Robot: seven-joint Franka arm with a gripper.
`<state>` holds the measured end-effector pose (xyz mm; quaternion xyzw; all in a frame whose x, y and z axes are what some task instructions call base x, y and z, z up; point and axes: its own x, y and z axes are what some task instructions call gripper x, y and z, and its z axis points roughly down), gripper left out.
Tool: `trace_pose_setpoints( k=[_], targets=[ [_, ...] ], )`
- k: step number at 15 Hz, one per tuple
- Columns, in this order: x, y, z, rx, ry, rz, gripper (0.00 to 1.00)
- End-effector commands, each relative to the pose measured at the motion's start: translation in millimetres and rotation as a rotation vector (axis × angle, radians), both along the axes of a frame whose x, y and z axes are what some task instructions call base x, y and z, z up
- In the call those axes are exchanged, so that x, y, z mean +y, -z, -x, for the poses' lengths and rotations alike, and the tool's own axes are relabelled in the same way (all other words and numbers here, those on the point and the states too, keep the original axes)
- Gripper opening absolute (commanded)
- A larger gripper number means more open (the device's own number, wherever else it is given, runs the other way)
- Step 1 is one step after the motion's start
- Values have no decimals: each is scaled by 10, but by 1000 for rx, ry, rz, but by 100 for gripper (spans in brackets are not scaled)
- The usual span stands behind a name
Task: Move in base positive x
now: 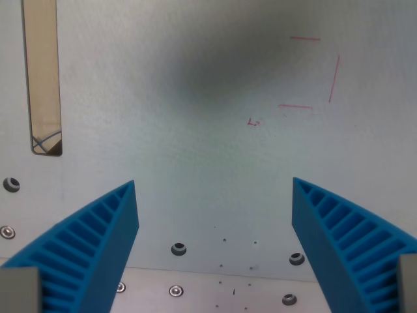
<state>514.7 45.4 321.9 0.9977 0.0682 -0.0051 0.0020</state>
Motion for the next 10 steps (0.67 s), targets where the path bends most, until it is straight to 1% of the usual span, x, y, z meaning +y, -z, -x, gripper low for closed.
trace_pose_setpoints(
  k=[1,10],
  targets=[
    [-7,-16,-50,-3,0,0,100],
    [-65,-6,-512,-3,0,0,100]
  ],
)
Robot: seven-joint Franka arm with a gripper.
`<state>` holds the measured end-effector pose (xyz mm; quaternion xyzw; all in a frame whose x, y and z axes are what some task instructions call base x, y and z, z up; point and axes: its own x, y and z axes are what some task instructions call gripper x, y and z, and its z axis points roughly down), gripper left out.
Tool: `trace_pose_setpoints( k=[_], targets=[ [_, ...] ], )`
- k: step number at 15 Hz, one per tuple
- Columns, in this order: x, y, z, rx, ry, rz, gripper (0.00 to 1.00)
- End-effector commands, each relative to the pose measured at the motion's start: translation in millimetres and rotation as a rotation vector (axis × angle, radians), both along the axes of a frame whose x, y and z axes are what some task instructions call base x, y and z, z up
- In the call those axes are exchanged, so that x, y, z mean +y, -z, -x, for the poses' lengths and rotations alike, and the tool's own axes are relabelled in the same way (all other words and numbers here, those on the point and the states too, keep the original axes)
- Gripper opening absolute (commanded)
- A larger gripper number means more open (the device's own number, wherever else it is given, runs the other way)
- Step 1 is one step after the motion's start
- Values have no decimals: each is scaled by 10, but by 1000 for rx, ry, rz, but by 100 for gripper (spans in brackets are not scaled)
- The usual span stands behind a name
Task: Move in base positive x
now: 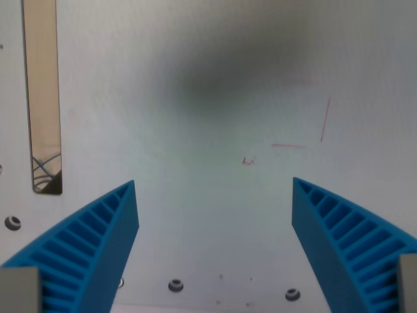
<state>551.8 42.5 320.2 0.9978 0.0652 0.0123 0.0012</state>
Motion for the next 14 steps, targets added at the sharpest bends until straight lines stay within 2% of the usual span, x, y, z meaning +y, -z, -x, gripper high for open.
trace_pose_setpoints(
  k=[1,14],
  targets=[
    [-42,-20,-192,32,-6,4,100],
    [-116,35,-858,32,-6,4,100]
  ],
)
